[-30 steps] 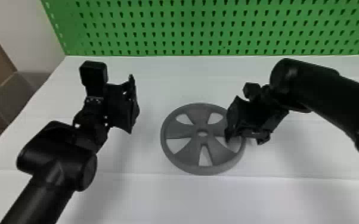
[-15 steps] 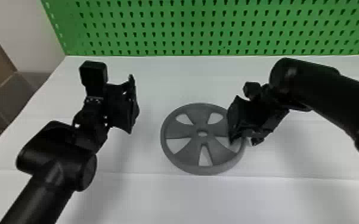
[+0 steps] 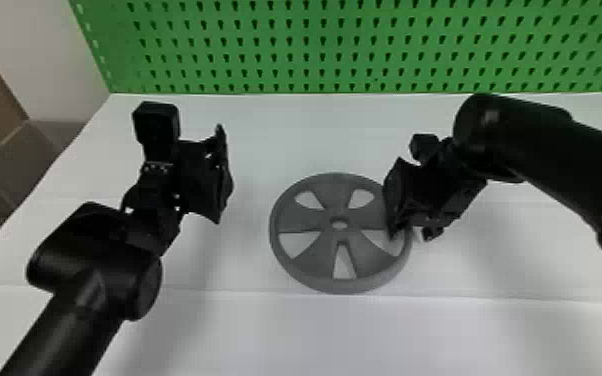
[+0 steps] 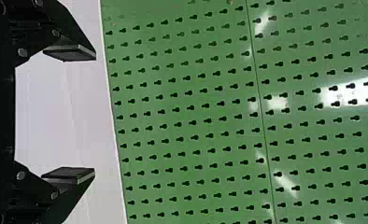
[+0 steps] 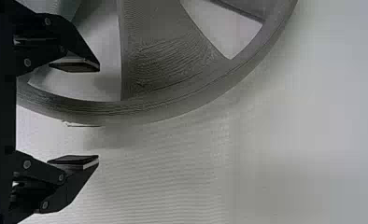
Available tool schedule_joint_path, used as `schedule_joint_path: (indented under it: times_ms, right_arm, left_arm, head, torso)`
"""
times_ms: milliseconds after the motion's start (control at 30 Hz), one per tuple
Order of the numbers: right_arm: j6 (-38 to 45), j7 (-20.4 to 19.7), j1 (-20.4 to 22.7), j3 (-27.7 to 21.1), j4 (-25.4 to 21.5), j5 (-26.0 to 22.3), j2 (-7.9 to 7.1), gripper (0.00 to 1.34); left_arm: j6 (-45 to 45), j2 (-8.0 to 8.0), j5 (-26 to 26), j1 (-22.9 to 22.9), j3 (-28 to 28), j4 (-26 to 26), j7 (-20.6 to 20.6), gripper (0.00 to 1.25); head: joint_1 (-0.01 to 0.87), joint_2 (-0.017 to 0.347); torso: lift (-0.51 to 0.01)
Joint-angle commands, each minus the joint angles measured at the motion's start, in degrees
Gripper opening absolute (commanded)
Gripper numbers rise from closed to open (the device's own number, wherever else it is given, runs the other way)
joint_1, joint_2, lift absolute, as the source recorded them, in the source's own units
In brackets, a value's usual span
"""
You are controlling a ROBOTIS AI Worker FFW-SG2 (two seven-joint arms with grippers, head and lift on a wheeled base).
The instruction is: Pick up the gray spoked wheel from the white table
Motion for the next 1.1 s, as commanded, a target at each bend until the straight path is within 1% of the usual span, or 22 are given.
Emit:
schedule_joint_path:
  times_ms: [0,67,233,367,400,633,733,1067]
  right_arm:
    - [0.04,0.0,-0.11,0.43,-0.05,0.01,0.0,0.74]
    - [0.13,0.0,-0.2,0.69,-0.05,0.01,0.0,0.68]
    - [0.4,0.0,-0.29,0.87,-0.05,0.01,-0.09,0.63]
    - [0.48,0.0,-0.37,1.04,-0.05,-0.08,-0.09,0.39]
    - [0.48,0.0,-0.37,1.13,-0.05,-0.08,-0.09,0.36]
    - [0.48,0.0,-0.46,1.75,-0.13,-0.08,-0.09,0.31]
    - [0.48,0.0,-0.55,2.01,-0.22,-0.17,-0.09,0.23]
    - [0.57,0.0,-0.64,2.54,-0.31,-0.34,-0.18,0.22]
  left_arm:
    - [0.0,0.08,0.0,0.0,0.0,0.0,0.09,0.87]
    - [0.0,0.08,0.0,0.0,-0.09,0.0,0.09,0.87]
    - [0.0,0.08,0.09,0.0,-0.09,0.0,0.09,0.87]
    - [0.0,0.08,0.09,0.0,-0.09,0.0,0.09,0.87]
    - [0.0,0.08,0.09,0.0,-0.09,0.0,0.09,0.87]
    - [0.0,0.08,0.18,-0.09,-0.26,0.0,0.26,0.87]
    - [0.0,0.08,0.27,-0.09,-0.26,0.0,0.35,0.87]
    - [0.0,0.16,0.44,-0.09,-0.26,0.0,0.44,0.87]
  head:
    - [0.779,0.095]
    - [0.779,0.095]
    - [0.779,0.095]
    - [0.779,0.095]
    - [0.779,0.095]
    - [0.779,0.095]
    - [0.779,0.095]
    - [0.779,0.095]
  torso:
    - [-0.091]
    - [-0.091]
    - [-0.091]
    - [-0.091]
    - [-0.091]
    - [-0.09]
    - [-0.09]
    - [-0.09]
